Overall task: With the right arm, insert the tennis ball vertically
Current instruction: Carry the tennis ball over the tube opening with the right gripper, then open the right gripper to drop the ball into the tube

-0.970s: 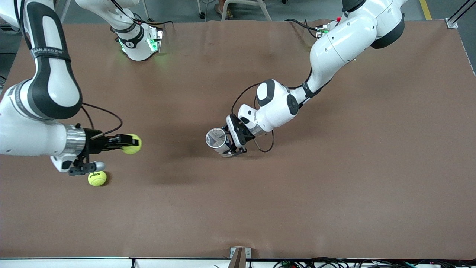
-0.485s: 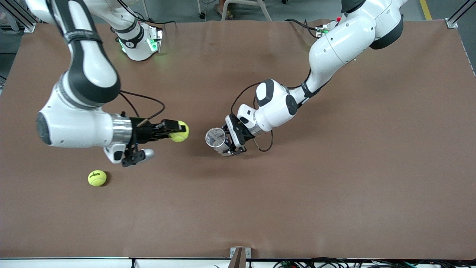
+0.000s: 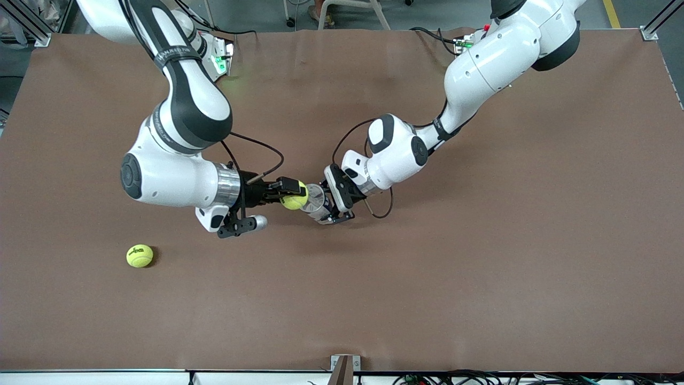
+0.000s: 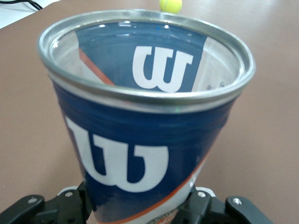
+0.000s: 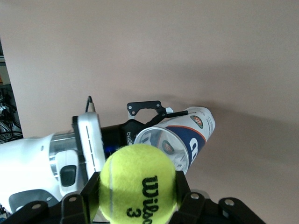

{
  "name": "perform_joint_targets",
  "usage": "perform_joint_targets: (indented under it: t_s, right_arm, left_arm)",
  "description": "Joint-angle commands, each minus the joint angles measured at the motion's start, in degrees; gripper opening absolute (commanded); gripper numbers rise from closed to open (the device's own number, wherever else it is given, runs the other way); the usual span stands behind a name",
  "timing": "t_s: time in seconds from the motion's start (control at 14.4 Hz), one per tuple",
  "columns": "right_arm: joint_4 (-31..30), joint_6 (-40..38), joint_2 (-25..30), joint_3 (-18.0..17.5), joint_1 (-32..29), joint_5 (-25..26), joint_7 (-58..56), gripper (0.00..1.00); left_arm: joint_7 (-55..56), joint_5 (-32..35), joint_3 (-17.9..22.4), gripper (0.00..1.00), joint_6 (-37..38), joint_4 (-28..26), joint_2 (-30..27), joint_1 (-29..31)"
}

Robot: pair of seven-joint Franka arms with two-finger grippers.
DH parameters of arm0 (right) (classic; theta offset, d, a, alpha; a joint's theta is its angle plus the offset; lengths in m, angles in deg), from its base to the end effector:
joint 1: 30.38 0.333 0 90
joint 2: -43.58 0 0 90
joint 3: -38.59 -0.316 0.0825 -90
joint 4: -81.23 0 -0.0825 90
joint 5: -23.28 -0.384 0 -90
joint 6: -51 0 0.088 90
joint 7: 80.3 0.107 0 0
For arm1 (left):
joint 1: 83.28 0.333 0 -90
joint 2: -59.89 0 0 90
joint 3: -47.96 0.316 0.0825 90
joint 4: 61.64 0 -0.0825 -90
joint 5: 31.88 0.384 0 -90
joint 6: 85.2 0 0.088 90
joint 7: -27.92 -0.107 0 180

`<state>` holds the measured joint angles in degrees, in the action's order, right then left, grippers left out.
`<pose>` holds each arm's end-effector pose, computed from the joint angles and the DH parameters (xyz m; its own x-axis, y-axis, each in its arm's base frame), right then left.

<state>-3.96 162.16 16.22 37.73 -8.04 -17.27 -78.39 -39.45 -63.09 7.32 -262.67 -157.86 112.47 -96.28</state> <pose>0.6234 0.3135 0.4110 0.9824 0.1375 -0.1260 0.0345 -0.7979 -0.6018 0.5242 -0.4825 0.2068 0.3227 -0.6039 0.7288 -0.9304 -0.3438 0.1270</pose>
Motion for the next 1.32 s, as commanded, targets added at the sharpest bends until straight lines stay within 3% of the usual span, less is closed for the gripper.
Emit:
perform_joint_targets:
  t_s: [0.0,0.55,0.62,0.69,0.76,1.11,1.25]
  right_arm:
    - [0.3,0.2,-0.7,0.6,0.9,0.3,0.6,0.36]
    - [0.3,2.2,-3.3,0.6,3.0,1.3,0.7,0.36]
    - [0.3,2.6,-3.3,0.6,3.1,1.3,0.7,0.41]
    - [0.3,2.7,-3.4,0.6,3.2,1.3,0.7,0.63]
    - [0.4,3.1,-3.4,0.6,3.2,1.3,0.6,1.00]
    - [0.5,2.5,-3.2,0.9,2.6,2.3,0.7,1.00]
    - [0.6,0.8,-2.3,2.9,2.0,9.5,0.6,1.00]
  left_arm:
    - [-0.7,-1.3,-0.4,0.72,-0.6,0.2,0.2,0.3]
    - [-0.7,-1.8,-0.3,0.72,-0.6,0.4,0.4,0.3]
    - [-0.7,-1.8,-0.3,0.72,-0.5,0.4,0.5,0.3]
    - [-0.7,-1.8,-0.3,0.73,-0.5,0.4,0.6,0.3]
    - [-0.7,-1.8,-0.3,0.74,-0.5,0.3,0.6,0.3]
    - [-0.7,-1.8,-0.3,0.75,-0.6,0.4,0.6,0.3]
    - [-0.7,-1.8,-0.3,0.76,-0.5,0.4,0.6,0.3]
